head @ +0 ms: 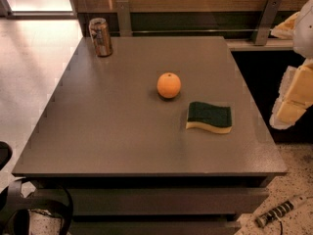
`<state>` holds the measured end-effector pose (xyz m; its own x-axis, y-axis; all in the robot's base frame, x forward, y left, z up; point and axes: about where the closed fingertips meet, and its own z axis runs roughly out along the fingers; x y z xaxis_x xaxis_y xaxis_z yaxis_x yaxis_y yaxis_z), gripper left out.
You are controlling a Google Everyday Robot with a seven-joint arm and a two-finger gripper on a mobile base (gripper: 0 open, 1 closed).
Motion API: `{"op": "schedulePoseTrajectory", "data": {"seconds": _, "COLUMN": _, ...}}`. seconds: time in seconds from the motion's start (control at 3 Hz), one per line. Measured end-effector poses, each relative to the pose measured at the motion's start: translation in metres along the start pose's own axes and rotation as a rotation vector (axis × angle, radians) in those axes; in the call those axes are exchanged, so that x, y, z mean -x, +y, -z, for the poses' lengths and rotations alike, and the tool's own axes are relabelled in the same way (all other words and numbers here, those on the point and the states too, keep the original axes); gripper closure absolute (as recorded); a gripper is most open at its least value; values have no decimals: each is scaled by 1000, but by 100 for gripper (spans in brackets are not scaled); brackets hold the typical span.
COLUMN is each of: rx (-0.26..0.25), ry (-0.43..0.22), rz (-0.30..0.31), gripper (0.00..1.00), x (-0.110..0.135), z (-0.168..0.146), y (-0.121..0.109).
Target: Move sponge near orange can
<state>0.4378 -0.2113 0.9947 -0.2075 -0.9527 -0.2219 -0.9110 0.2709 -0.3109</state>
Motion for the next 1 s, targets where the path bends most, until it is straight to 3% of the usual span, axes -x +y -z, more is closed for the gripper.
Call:
{"op": "schedulePoseTrajectory", "data": {"seconds": 0.33, "rx": 0, "ry": 0, "rz": 0, "gripper": 0, "x": 0, "z": 0, "y": 0}}
{"op": "schedulePoseTrajectory", "data": {"seconds": 1.0, "rx": -7, "ry": -153, "rz": -20, "gripper": 0, "x": -5, "z": -11, "y": -4}}
